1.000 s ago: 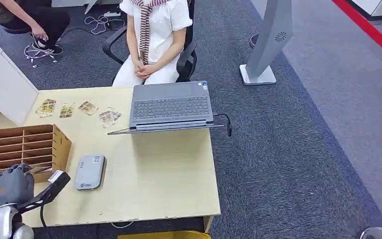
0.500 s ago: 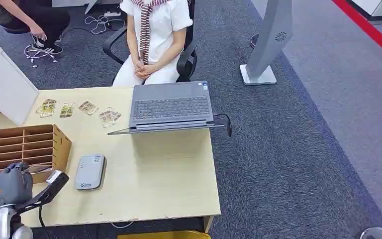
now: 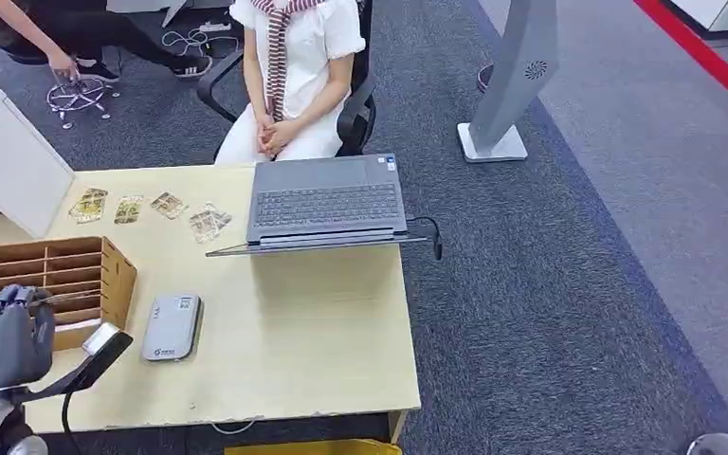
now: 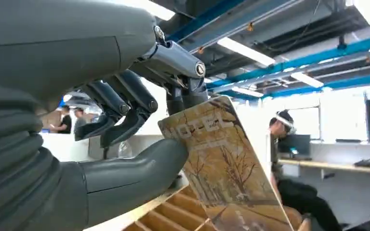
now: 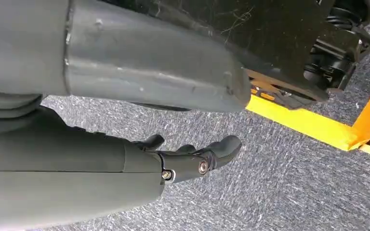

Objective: Pass the card to the sensor for recognition and then transmit it.

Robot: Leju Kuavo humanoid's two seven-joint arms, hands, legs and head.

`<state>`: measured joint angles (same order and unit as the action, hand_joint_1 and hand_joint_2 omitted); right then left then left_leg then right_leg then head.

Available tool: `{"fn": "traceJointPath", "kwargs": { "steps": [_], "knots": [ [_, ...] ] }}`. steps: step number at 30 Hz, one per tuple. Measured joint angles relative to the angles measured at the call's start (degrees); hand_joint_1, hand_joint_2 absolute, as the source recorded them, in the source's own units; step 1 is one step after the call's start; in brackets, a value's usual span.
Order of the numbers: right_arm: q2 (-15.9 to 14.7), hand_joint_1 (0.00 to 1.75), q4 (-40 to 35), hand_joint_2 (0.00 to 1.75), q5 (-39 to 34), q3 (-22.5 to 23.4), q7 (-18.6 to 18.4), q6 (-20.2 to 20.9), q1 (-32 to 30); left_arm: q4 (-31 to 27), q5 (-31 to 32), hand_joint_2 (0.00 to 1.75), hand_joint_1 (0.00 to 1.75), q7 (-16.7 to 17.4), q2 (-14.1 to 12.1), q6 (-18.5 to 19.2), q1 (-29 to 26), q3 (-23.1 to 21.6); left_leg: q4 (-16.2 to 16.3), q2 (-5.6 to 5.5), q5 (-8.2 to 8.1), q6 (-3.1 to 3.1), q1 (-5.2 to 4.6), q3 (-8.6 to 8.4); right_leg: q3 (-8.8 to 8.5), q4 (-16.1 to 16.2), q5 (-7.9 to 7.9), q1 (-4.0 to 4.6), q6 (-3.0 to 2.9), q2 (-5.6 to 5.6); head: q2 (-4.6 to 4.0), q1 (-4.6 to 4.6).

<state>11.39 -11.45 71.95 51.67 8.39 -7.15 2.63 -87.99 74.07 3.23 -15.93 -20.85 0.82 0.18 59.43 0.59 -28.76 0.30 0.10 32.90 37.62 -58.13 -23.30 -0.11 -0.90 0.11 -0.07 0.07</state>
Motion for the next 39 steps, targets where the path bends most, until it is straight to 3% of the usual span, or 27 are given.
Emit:
{"fn": "traceJointPath", "kwargs": {
  "steps": [3, 7, 15, 20, 28, 37, 38, 39],
  "knots": [
    [0.0, 0.00, 0.0, 0.00, 0.0, 0.0, 0.0, 0.3, 0.0, -0.4, 1.2, 1.75, 1.75, 1.0, -0.4, 1.4, 2.5, -1.3, 0.0, -0.08, 0.09, -0.04, 0.00, 0.01, 0.04, 0.0, 0.02, 0.05, -0.01, -0.04, 0.00, 0.00],
    [0.0, 0.00, 0.0, 0.00, 0.4, 0.0, 0.1, 1.1, 0.1, 3.0, 3.3, 1.75, 1.75, 2.5, -1.3, 2.0, 10.3, -3.3, 0.0, -0.21, 0.24, -0.10, 0.01, 0.10, 0.06, 0.0, 0.17, 0.05, -0.11, -0.19, -0.02, 0.02],
    [0.0, 0.00, 0.0, 0.00, 0.6, 0.0, 0.2, 1.3, 0.5, 20.9, 8.0, 1.75, 1.75, 3.9, -2.1, 1.7, 29.9, -7.5, 0.0, -0.20, 0.47, -0.25, 0.02, 0.17, 0.18, 0.0, 0.45, 0.06, -0.20, -0.16, -0.02, -0.04],
    [0.0, 0.00, 0.0, 0.00, 1.2, 0.0, -0.1, 1.8, 0.5, 30.2, 9.7, 1.75, 1.75, 4.9, -1.8, 1.7, 37.8, -9.9, 0.0, -0.19, 0.50, -0.23, 0.02, 0.20, 0.21, 0.0, 0.46, 0.07, -0.21, -0.13, -0.02, -0.07],
    [0.0, 0.00, 0.0, 0.00, 1.3, 0.0, -0.3, 1.8, 0.5, 42.5, 12.3, 1.75, 1.75, 7.4, -1.6, 1.4, 45.6, -12.1, 0.0, -0.17, 0.50, -0.23, 0.03, 0.27, 0.28, 0.0, 0.46, 0.07, -0.21, -0.09, -0.02, -0.04],
    [0.0, 0.00, 0.0, 0.00, 1.1, 0.0, -0.7, 1.7, 0.5, 49.1, 12.4, 1.75, 1.75, 7.9, -1.7, 0.3, 48.0, -12.2, 0.0, -0.17, 0.50, -0.23, 0.03, 0.30, 0.32, 0.0, 0.46, 0.07, -0.21, -0.08, -0.02, -0.07],
    [0.0, 0.00, 0.0, 0.00, 1.1, 0.0, -0.7, 1.7, 0.5, 49.4, 12.4, 1.75, 0.24, 7.9, -1.8, 0.2, 48.0, -12.2, 0.0, -0.17, 0.50, -0.23, 0.03, 0.30, 0.32, 0.0, 0.45, 0.07, -0.21, -0.08, -0.02, -0.07],
    [0.0, 0.00, 0.0, 0.00, 1.1, 0.0, -0.8, 1.7, 0.5, 49.7, 12.4, 1.75, 0.24, 7.9, -1.8, 0.0, 48.0, -12.2, 0.0, -0.17, 0.50, -0.23, 0.03, 0.30, 0.32, 0.0, 0.45, 0.07, -0.21, -0.08, -0.02, -0.07]
  ]
}}
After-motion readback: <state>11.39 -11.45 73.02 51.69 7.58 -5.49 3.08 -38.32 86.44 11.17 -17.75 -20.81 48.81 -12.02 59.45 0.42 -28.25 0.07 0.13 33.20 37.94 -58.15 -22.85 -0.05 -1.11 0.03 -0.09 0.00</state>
